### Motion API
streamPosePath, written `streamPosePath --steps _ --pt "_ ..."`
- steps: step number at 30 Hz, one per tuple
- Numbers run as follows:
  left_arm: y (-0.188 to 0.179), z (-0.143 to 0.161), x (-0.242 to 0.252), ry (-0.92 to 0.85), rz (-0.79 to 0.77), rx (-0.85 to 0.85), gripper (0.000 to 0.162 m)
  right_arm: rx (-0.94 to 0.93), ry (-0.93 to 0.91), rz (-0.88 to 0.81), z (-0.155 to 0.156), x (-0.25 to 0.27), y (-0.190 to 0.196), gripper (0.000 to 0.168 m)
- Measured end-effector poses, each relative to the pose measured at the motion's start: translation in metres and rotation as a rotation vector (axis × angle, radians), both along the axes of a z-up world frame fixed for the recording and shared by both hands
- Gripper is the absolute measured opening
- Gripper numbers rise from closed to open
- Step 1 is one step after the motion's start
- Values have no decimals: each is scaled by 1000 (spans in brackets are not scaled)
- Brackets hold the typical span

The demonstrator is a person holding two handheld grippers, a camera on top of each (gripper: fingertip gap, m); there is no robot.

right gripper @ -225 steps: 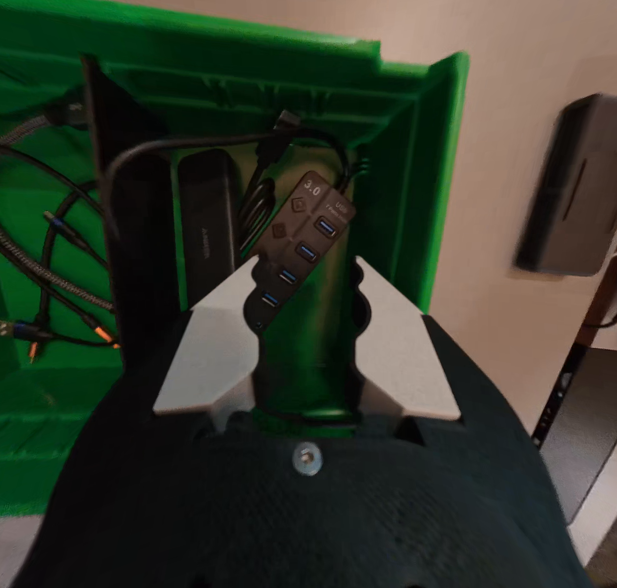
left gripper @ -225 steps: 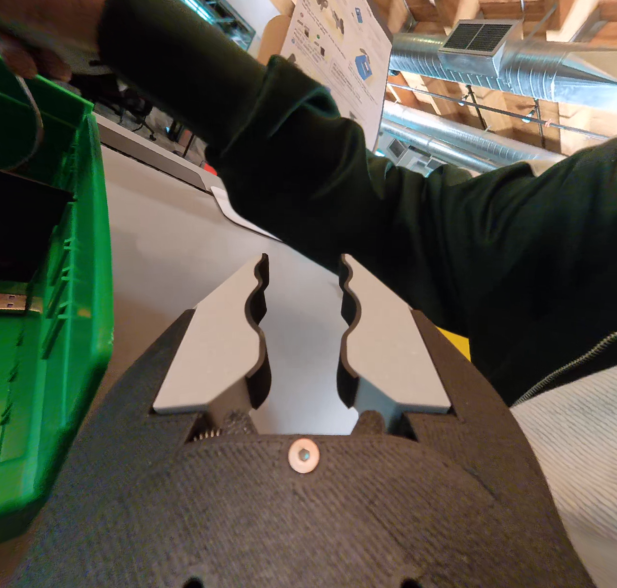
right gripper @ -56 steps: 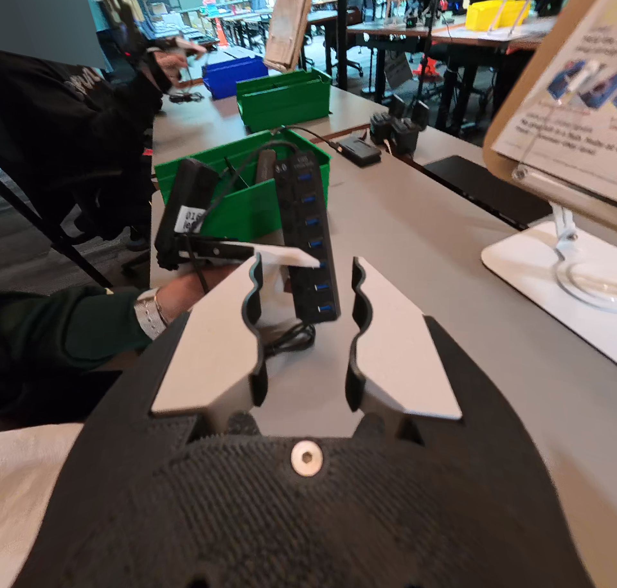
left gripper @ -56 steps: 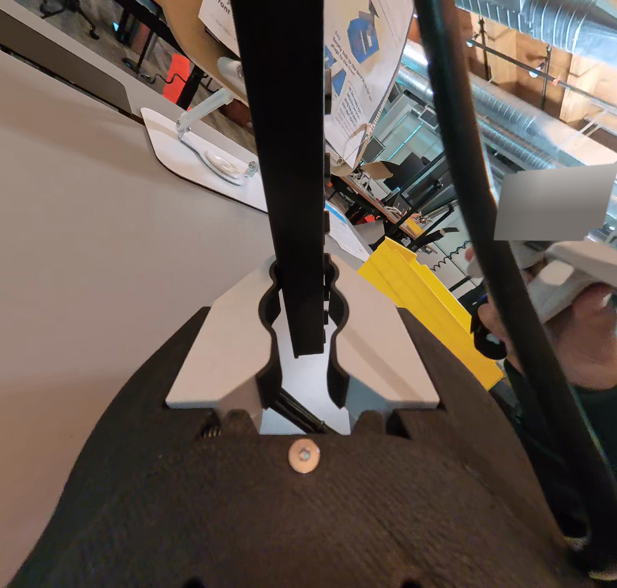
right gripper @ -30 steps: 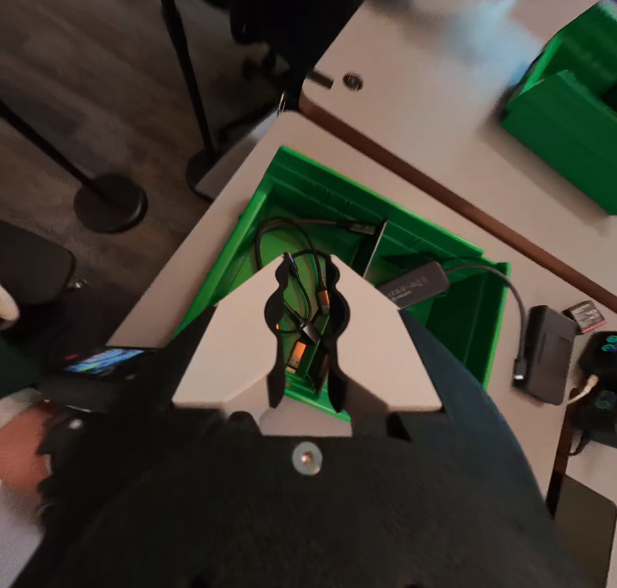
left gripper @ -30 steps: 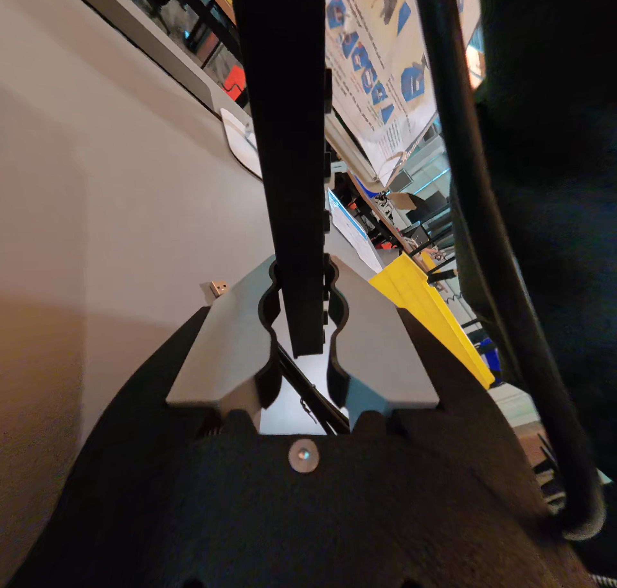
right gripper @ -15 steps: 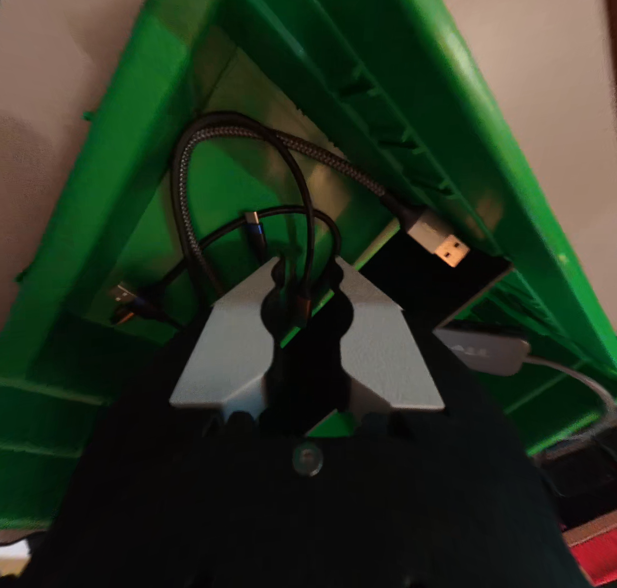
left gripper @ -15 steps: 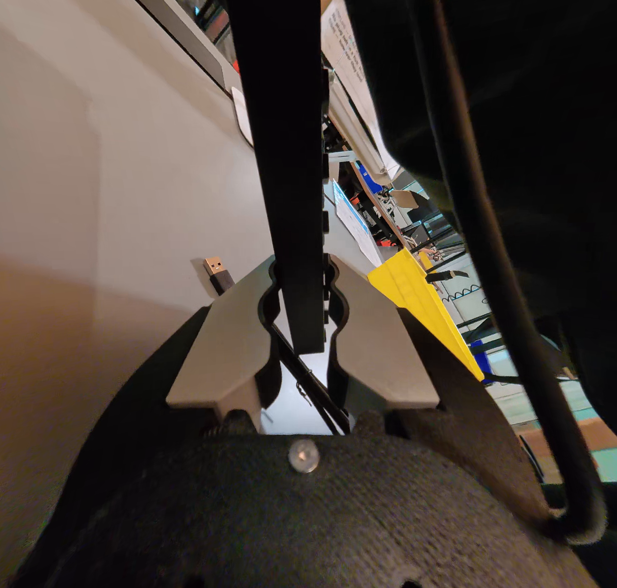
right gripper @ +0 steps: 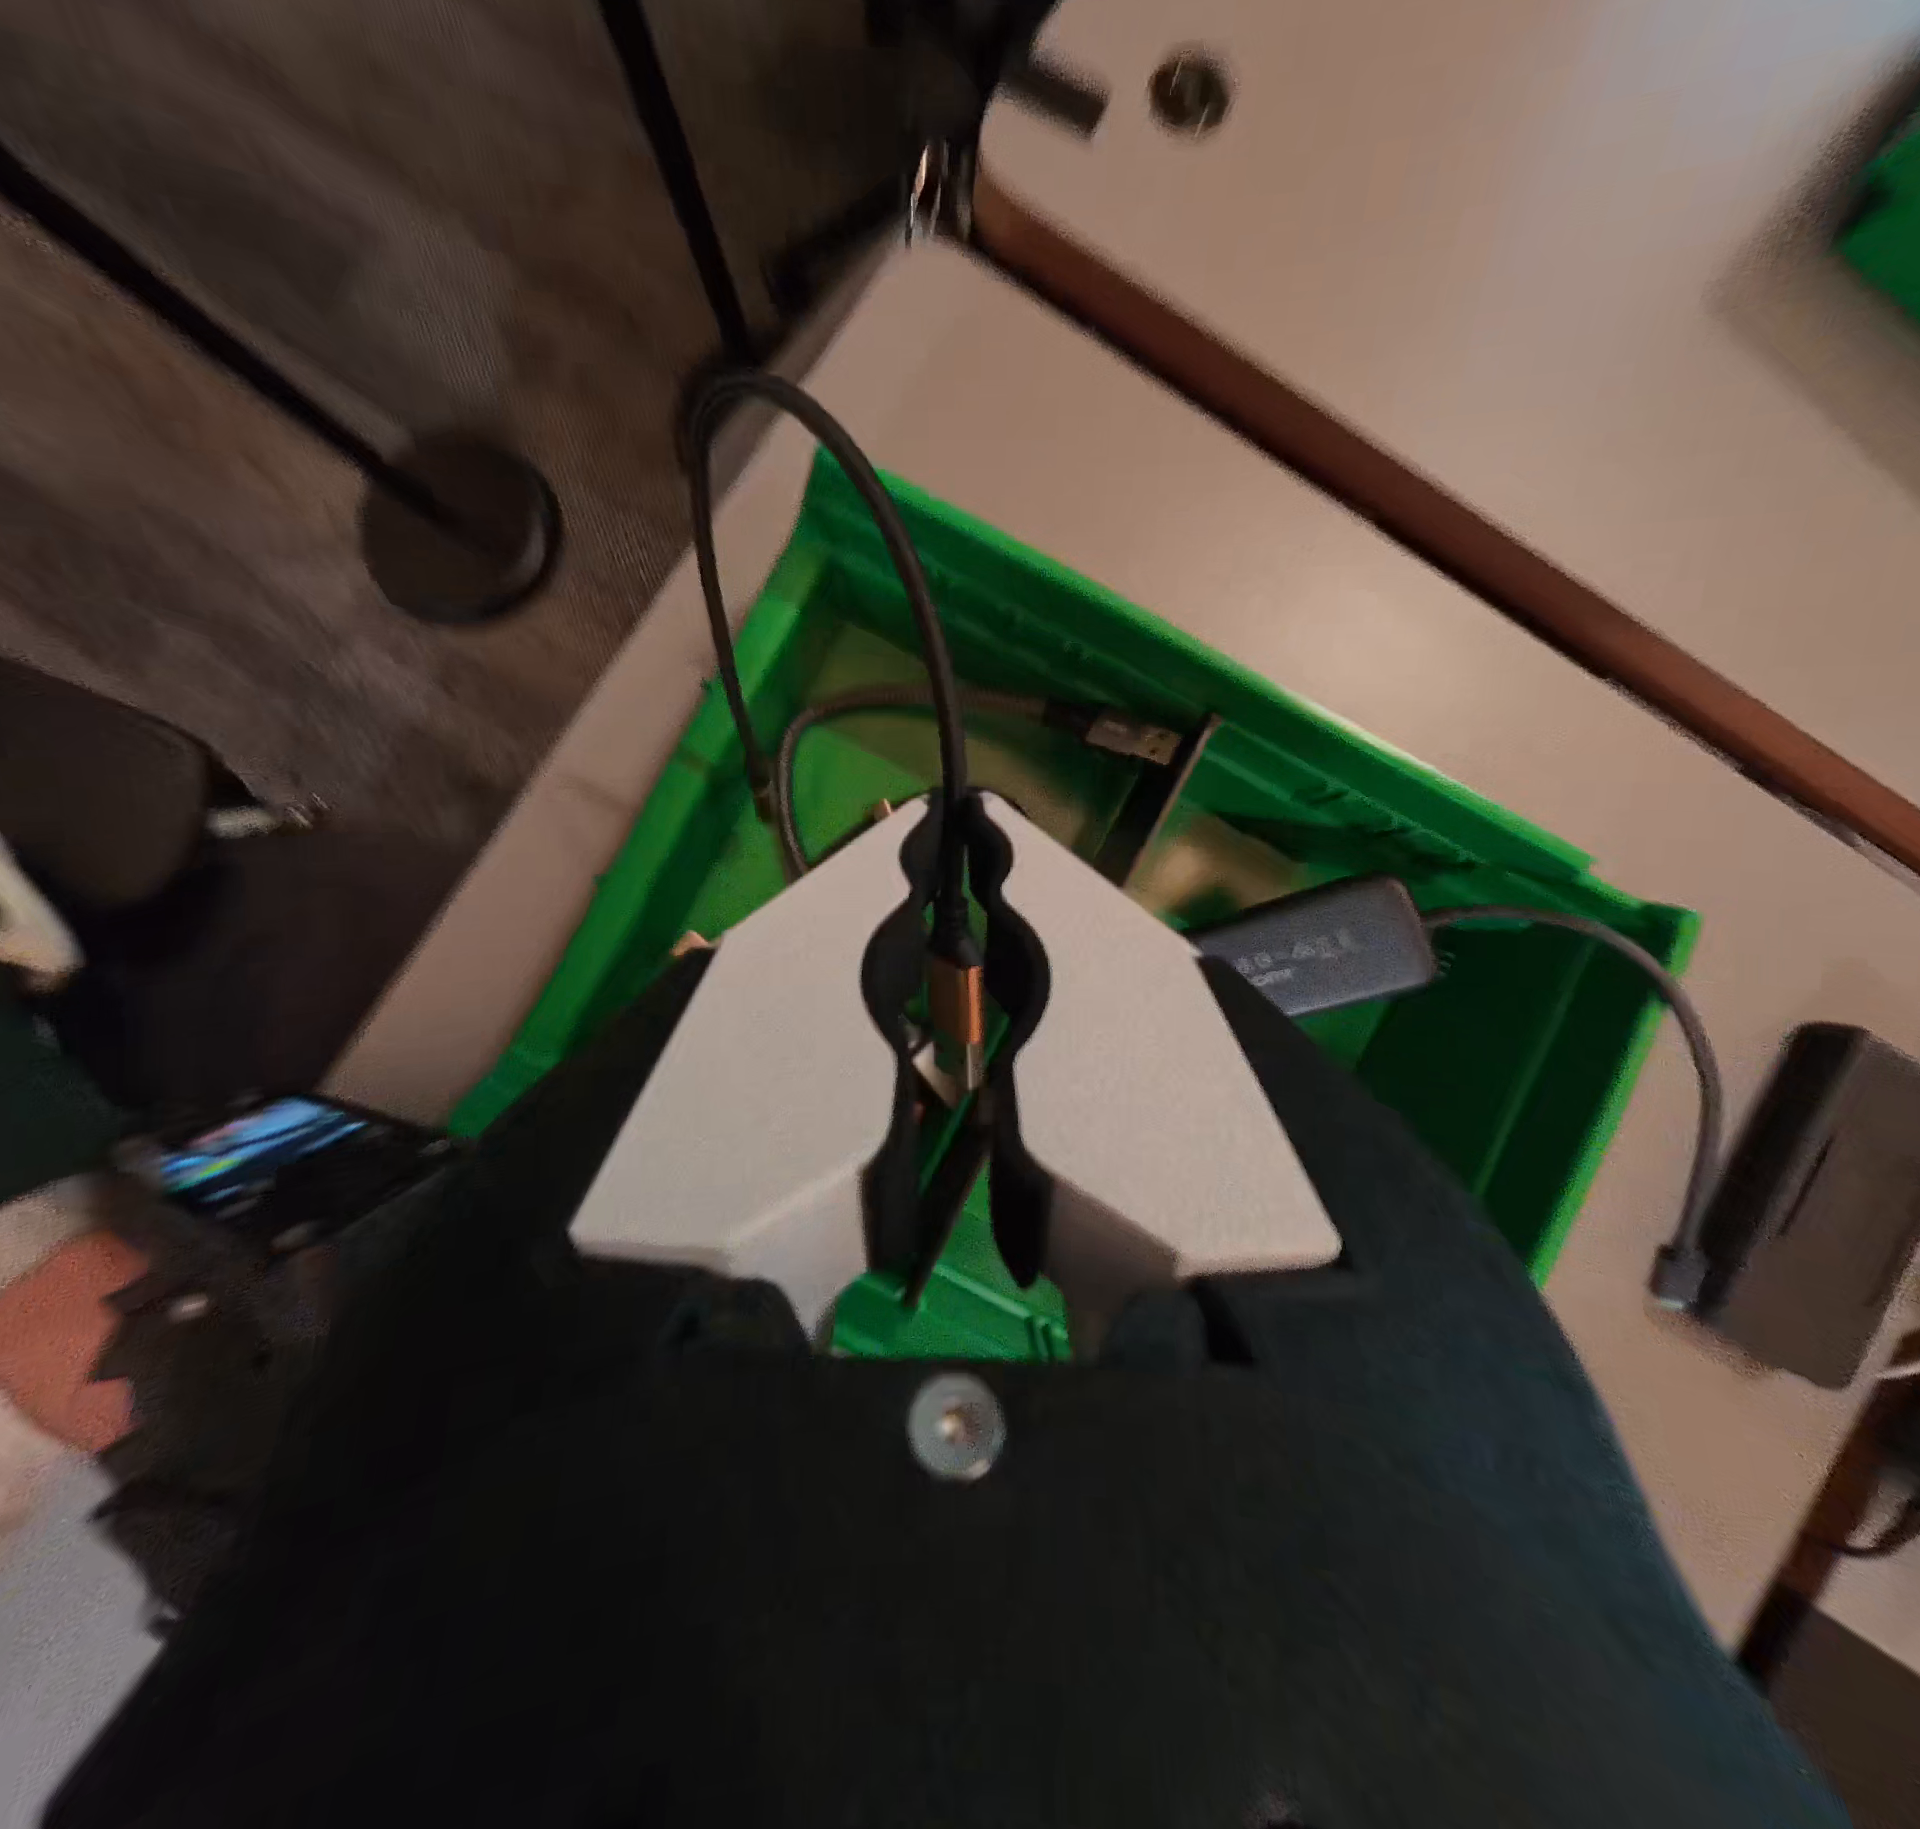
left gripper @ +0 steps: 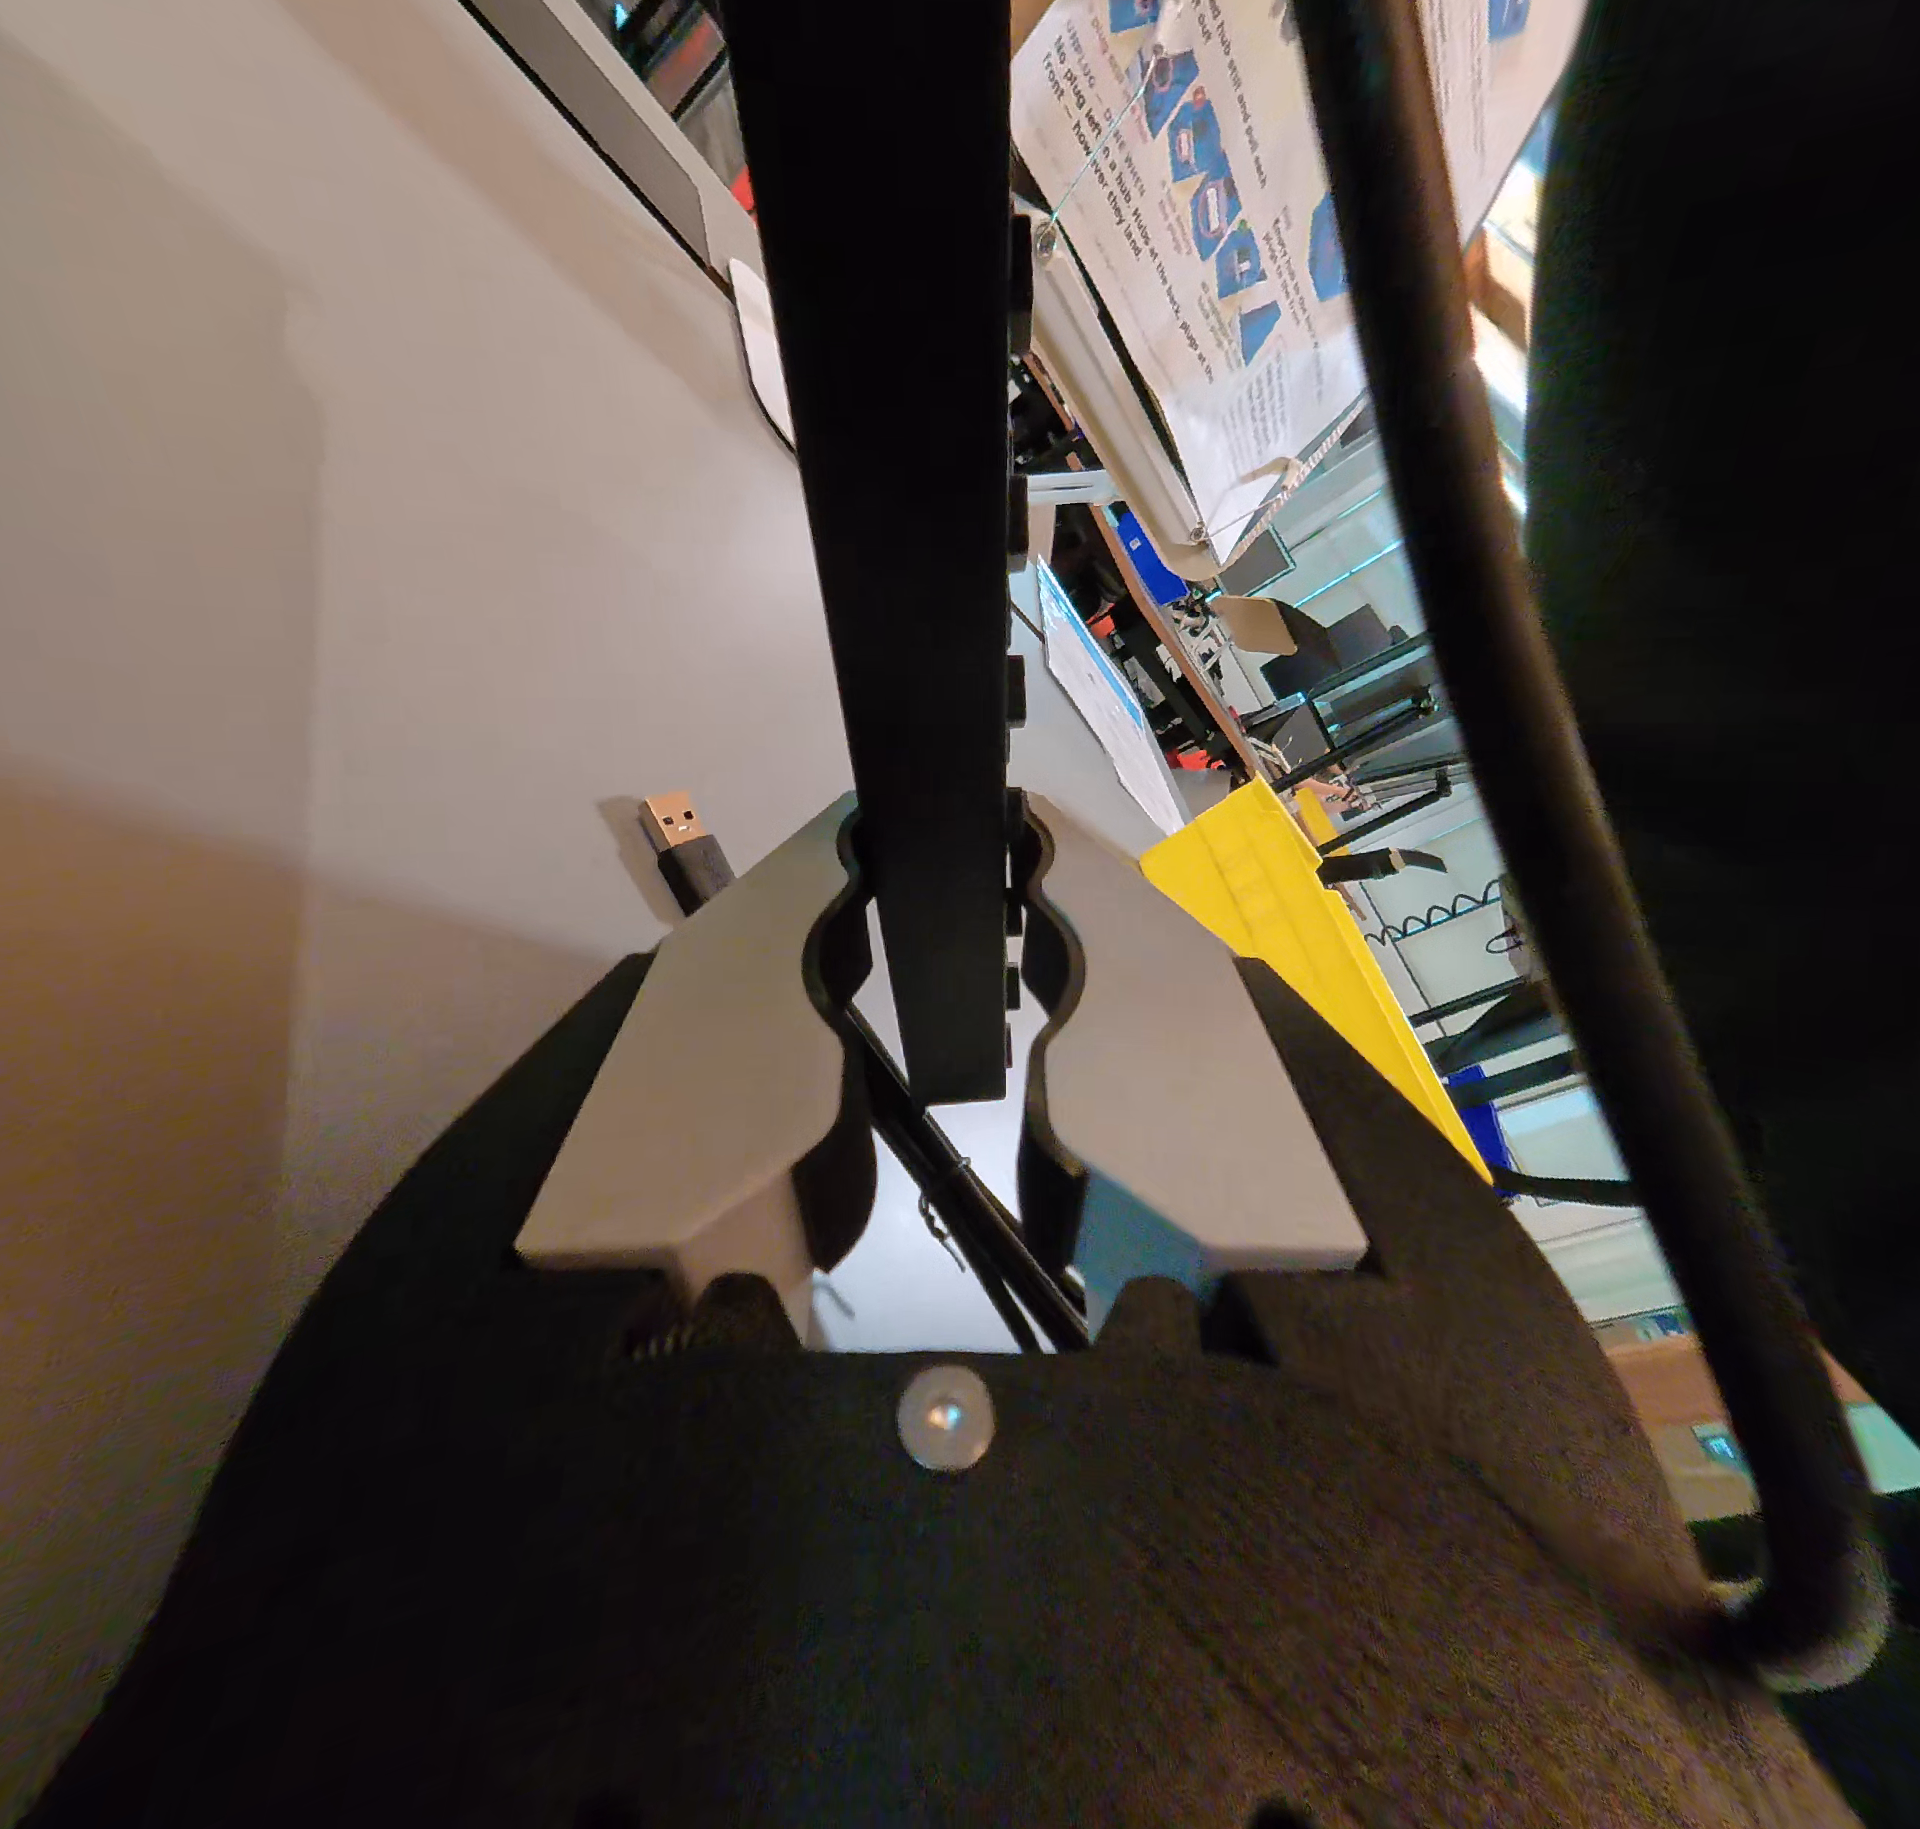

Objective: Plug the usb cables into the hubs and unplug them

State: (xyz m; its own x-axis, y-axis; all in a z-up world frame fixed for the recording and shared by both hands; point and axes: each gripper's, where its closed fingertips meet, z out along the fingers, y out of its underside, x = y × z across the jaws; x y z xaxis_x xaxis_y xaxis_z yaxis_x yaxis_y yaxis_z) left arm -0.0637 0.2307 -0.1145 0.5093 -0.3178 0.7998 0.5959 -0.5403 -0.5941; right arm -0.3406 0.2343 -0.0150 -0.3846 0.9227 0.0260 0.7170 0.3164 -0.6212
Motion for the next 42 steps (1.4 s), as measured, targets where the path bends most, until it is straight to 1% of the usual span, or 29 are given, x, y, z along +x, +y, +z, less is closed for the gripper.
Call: streamPosePath --steps 4,6,8,11,15,18,20,22,24,25,27,28,30,32,34,36,39,42 --pt "0 1 0 10 2 6 21 -189 236 -124 64 47 13 3" --pt "0 0 0 6 3 4 21 -265 339 -209 86 83 24 3" --pt "0 0 -1 -5 3 -2 21 -307 427 -316 98 127 38 2" --pt "1 -1 -3 -29 7 -13 21 -294 532 -487 100 201 50 2" --pt "2 -1 -4 -24 13 -9 21 -197 670 -690 88 295 49 2" --pt "1 -1 -2 -25 10 -9 21 -137 779 -761 74 344 36 2" --pt "2 0 1 -16 7 -5 21 -88 809 -807 56 368 30 2" --pt "4 1 4 8 6 9 21 15 758 -912 27 393 32 2" --pt "7 1 6 46 5 24 21 170 558 -1102 -18 433 41 2" --pt "9 1 8 68 3 29 21 250 478 -1177 -35 453 42 2" --pt "14 3 11 102 -1 51 21 389 357 -1250 -58 483 34 2" --pt "17 4 13 111 -4 64 21 479 300 -1291 -62 499 32 2" --pt "23 8 20 112 -16 85 21 672 252 -1306 -56 521 25 2" --pt "28 10 32 117 -41 104 21 857 209 -1283 -47 530 16 2" --pt "33 12 45 132 -69 121 21 993 144 -1222 -52 528 5 2" --pt "37 13 57 148 -97 140 21 1019 71 -1165 -73 520 -7 3" --pt "41 14 73 154 -137 150 21 902 27 -1139 -108 505 -29 2" --pt "45 12 84 136 -159 138 21 800 1 -1129 -126 499 -48 4"
